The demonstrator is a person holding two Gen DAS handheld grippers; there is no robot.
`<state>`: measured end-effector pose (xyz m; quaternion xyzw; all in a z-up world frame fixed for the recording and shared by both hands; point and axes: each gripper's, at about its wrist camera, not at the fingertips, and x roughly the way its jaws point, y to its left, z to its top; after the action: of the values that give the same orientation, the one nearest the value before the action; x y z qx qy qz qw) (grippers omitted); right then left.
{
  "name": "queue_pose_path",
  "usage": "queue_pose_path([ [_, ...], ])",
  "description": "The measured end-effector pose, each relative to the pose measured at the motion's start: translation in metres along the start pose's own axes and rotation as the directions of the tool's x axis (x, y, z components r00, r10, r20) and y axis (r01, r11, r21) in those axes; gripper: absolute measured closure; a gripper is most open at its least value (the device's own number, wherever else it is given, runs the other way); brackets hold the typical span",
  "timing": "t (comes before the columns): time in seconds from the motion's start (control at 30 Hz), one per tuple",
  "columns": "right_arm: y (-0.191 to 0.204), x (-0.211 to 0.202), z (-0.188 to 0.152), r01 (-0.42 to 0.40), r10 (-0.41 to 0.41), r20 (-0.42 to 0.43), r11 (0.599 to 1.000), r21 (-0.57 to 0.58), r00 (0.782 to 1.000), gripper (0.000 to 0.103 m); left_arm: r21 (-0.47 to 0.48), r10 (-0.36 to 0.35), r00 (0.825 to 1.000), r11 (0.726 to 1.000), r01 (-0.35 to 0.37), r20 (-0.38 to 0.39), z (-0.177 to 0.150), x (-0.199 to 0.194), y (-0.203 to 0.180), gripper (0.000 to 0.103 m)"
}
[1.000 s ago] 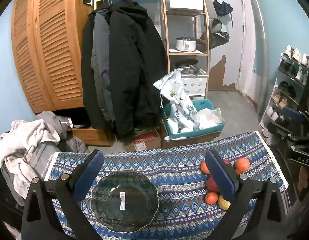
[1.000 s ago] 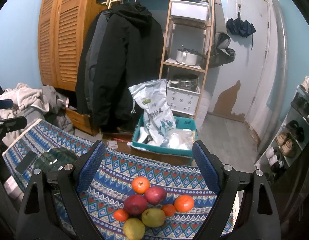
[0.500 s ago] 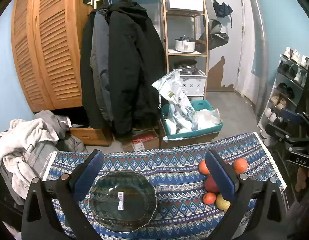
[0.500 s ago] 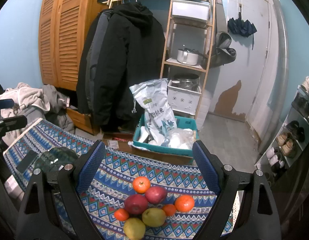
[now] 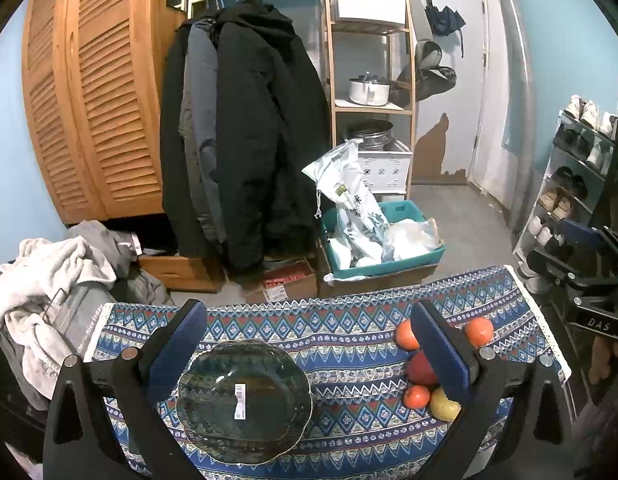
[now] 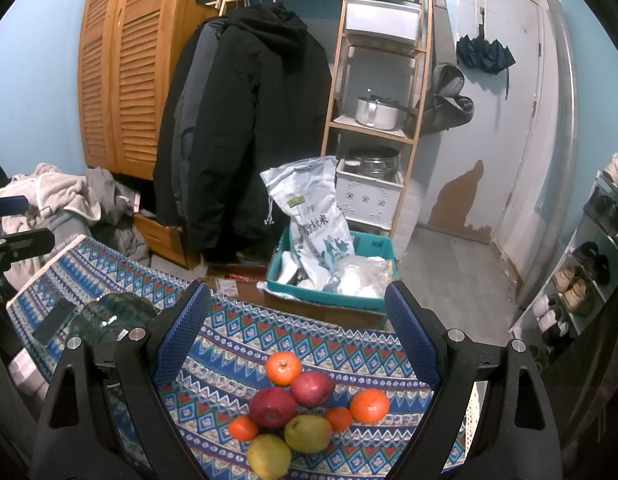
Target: Organize fruits
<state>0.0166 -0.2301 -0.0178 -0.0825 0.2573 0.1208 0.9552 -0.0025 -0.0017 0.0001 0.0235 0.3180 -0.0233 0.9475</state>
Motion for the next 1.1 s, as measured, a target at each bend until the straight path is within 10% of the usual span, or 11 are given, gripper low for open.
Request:
queue_pose_path([
  [1.1,0.0043,0.0008,-0.003,-0.004,0.004,-0.008,1.0,-0.007,1.0,0.016,-0.012,-0.007,1.0,1.0,0.007,-0.013,0.0005,-0.0004,0.0035,0.0],
])
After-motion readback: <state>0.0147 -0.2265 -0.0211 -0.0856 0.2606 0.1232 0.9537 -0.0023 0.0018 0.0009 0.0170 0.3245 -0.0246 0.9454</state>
